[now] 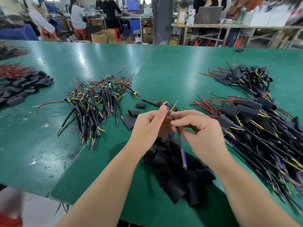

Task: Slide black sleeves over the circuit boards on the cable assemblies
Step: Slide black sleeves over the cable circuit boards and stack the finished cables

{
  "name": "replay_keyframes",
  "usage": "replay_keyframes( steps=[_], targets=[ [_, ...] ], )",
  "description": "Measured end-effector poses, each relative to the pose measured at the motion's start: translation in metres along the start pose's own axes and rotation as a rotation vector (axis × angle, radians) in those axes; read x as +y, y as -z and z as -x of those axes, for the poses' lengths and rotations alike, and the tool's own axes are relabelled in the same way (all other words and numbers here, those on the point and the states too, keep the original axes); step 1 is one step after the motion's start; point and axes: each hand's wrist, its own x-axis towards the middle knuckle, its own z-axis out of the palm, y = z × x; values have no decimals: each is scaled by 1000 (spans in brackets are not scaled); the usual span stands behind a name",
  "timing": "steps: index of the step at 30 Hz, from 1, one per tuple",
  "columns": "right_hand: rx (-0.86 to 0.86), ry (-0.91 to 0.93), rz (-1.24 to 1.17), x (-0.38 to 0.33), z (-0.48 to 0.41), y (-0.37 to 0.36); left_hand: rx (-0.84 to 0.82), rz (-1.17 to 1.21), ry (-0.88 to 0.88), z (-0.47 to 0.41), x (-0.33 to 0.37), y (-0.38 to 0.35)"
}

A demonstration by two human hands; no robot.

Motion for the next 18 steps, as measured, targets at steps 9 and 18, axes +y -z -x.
replay_keyframes(
  steps=[9,18],
  targets=[
    [192,-368,-421,-4,-6,0,-29,415,185,-6,10,12],
    [168,-659,-849,-4,-12,9,-397,67,242,3,11,21]
  ],
)
